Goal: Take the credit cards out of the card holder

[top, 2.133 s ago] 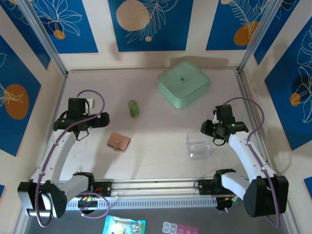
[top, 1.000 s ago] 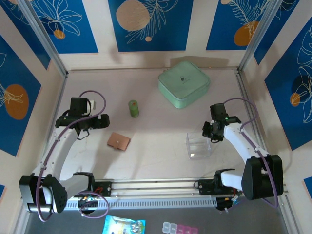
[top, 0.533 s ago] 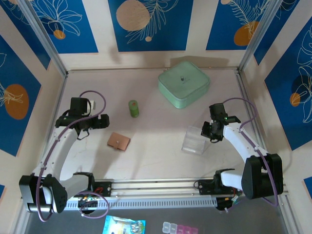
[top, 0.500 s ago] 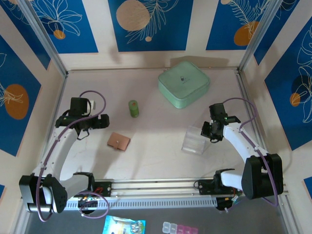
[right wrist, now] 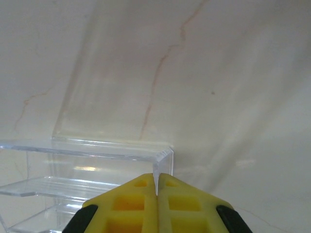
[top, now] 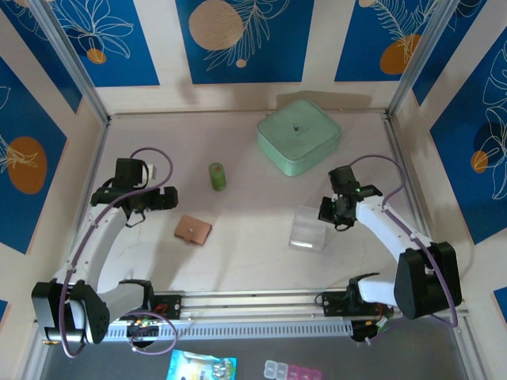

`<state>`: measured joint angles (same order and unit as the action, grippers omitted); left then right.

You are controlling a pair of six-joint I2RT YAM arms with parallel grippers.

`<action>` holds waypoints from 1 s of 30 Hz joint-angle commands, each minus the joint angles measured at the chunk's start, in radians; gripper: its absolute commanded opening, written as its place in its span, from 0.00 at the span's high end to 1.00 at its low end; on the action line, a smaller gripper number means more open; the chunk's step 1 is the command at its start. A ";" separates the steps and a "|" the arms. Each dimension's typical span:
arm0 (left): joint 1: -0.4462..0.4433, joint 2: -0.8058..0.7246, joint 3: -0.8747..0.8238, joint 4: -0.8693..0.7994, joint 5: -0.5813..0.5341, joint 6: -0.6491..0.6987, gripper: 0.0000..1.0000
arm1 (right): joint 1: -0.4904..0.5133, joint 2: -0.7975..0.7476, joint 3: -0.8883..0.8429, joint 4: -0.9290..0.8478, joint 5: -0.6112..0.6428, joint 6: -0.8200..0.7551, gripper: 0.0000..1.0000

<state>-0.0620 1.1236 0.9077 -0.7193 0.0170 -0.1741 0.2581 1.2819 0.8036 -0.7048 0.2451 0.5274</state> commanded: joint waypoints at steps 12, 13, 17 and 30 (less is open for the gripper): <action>-0.003 0.008 0.010 -0.020 0.000 0.016 0.00 | 0.228 0.348 0.372 -0.014 0.038 0.088 0.94; -0.004 0.010 0.009 -0.020 0.003 0.016 0.00 | 0.237 0.378 0.403 -0.017 0.035 0.088 0.94; -0.004 0.012 0.009 -0.019 0.010 0.013 0.00 | 0.256 0.482 0.519 -0.028 0.022 0.086 0.94; -0.004 0.013 0.010 -0.022 0.015 0.012 0.00 | 0.265 0.771 0.858 -0.110 -0.007 0.056 0.94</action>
<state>-0.0620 1.1347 0.9077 -0.7193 0.0185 -0.1741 0.5179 2.0159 1.6058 -0.7658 0.2573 0.5907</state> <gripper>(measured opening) 0.997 0.063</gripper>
